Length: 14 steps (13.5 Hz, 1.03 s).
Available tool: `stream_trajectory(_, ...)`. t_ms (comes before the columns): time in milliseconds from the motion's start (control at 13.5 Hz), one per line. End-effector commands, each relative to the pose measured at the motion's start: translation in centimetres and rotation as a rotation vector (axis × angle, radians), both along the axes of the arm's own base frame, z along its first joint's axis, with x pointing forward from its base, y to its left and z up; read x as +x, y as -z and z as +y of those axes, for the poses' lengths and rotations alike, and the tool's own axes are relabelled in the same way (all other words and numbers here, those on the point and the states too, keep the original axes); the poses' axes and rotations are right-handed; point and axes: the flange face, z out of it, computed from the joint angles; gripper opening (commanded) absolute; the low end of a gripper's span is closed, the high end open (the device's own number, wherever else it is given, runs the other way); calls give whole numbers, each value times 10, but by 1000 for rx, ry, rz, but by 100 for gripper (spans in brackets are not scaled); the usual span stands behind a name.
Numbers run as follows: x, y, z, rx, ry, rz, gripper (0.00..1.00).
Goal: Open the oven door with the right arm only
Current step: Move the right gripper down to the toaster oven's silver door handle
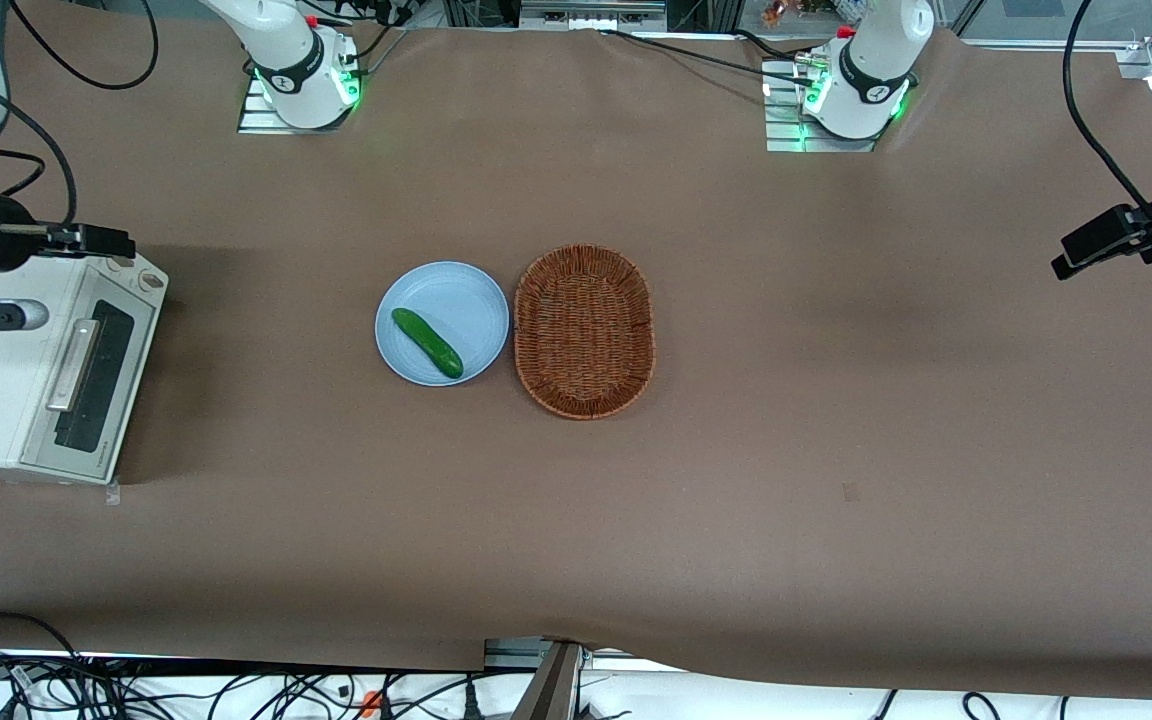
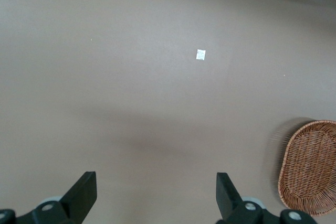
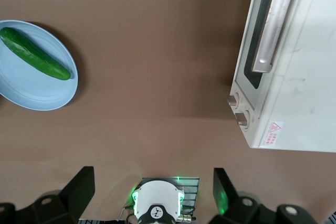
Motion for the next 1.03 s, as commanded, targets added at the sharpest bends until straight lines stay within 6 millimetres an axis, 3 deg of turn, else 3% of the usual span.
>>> stream_trajectory(0,5,20,2,23,-16,33,100)
stream_trajectory(222,19,51,3,14,-17,52,100)
stream_trajectory(295,23,62,3,10,-17,59,95)
stream_trajectory(517,34,93,2,-11,-21,74,54)
stream_trajectory(739,45,126,-1,-58,-49,76,29)
stream_trajectory(960,50,158,10,-116,-204,96,7)
